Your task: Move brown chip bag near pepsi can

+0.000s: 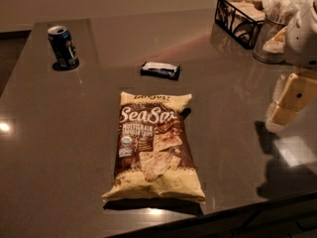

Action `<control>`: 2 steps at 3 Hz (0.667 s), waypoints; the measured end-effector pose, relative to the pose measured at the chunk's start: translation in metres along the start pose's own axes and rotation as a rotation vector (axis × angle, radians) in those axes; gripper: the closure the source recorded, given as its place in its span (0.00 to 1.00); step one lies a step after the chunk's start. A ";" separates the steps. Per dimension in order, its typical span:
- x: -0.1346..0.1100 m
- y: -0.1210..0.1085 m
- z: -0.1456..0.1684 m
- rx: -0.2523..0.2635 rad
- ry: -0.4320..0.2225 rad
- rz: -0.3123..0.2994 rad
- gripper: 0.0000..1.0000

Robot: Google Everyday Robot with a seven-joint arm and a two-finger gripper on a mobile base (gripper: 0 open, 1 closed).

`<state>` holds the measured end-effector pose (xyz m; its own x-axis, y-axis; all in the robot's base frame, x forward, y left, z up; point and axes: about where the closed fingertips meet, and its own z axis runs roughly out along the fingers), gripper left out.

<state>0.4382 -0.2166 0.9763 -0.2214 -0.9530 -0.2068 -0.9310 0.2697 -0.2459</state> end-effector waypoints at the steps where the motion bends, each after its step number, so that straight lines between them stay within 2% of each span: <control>1: 0.000 0.000 0.000 0.000 0.000 0.000 0.00; 2: -0.010 -0.009 0.009 0.000 0.015 -0.007 0.00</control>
Offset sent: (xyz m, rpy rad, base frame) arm 0.0288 0.0175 -0.0148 -0.0396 0.0316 0.0074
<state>0.4512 -0.2082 0.9720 -0.2190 -0.9570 -0.1903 -0.9328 0.2626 -0.2469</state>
